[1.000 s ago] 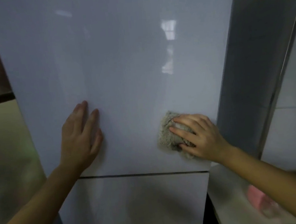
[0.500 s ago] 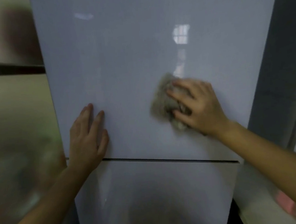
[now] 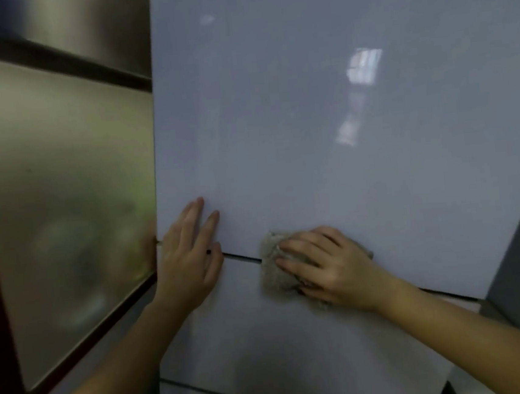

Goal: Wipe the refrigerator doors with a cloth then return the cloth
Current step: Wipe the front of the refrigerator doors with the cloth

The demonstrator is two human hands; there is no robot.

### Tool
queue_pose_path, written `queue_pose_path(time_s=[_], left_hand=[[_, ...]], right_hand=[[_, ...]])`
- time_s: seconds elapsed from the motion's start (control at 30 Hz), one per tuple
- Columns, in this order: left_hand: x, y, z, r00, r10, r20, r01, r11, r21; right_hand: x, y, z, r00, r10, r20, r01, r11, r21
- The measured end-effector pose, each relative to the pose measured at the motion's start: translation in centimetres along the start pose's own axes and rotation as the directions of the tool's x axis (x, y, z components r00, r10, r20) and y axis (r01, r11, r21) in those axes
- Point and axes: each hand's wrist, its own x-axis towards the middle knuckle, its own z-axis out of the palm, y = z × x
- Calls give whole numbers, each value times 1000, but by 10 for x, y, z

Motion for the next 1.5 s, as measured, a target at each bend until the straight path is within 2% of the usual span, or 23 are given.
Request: queue_pose_path(time_s=[0.1, 0.17, 0.27, 0.37, 0.43, 0.53, 0.67, 0.77, 0.83, 0.97, 1.07, 1.17, 1.33, 1.5], left_hand=[[-3, -3, 0, 1000, -5, 9, 5, 1000, -2], [-5, -8, -2, 999, -35, 6, 35, 999, 1], [-12, -20, -6, 992, -123, -21, 124, 992, 8], [-25, -30, -7, 990, -144, -10, 144, 989, 31], [-36, -35, -6, 991, -134, 20, 133, 990, 42], [-53, -40, -6, 990, -120, 79, 117, 992, 41], [-60, -43, -6, 989, -105, 100, 102, 994, 39], [-60, -45, -3, 992, -87, 91, 86, 996, 13], [-61, -47, -3, 992, -82, 95, 81, 997, 18], [-63, -48, -4, 991, -82, 103, 80, 997, 19], [-63, -49, -4, 988, -106, 115, 107, 994, -3], [-63, -52, -6, 986, -109, 123, 111, 994, -5], [-62, -56, -10, 987, -78, 141, 76, 997, 16], [-62, -57, -11, 986, -56, 155, 58, 998, -7]], right_hand=[[16, 14, -6, 996, 37, -77, -38, 999, -9], [44, 37, -20, 979, 128, -156, -135, 990, -33], [99, 75, -48, 904, 325, -279, -343, 939, -19], [150, 94, -59, 851, 411, -328, -433, 901, 4], [173, 88, -52, 861, 401, -311, -419, 908, 10], [180, 57, -27, 921, 305, -240, -317, 948, -9], [148, 3, 19, 991, 77, -113, -77, 997, 10], [127, -19, 36, 995, -95, -25, 95, 995, -8], [135, -8, 32, 996, -73, -48, 72, 997, -32], [188, 38, -1, 960, 201, -196, -216, 974, -61], [222, 47, -12, 922, 312, -230, -332, 942, -56], [231, 31, 1, 936, 301, -185, -316, 947, -59], [202, -11, 38, 989, 118, -91, -121, 992, -37], [159, -29, 45, 999, 52, -12, -52, 998, -38]])
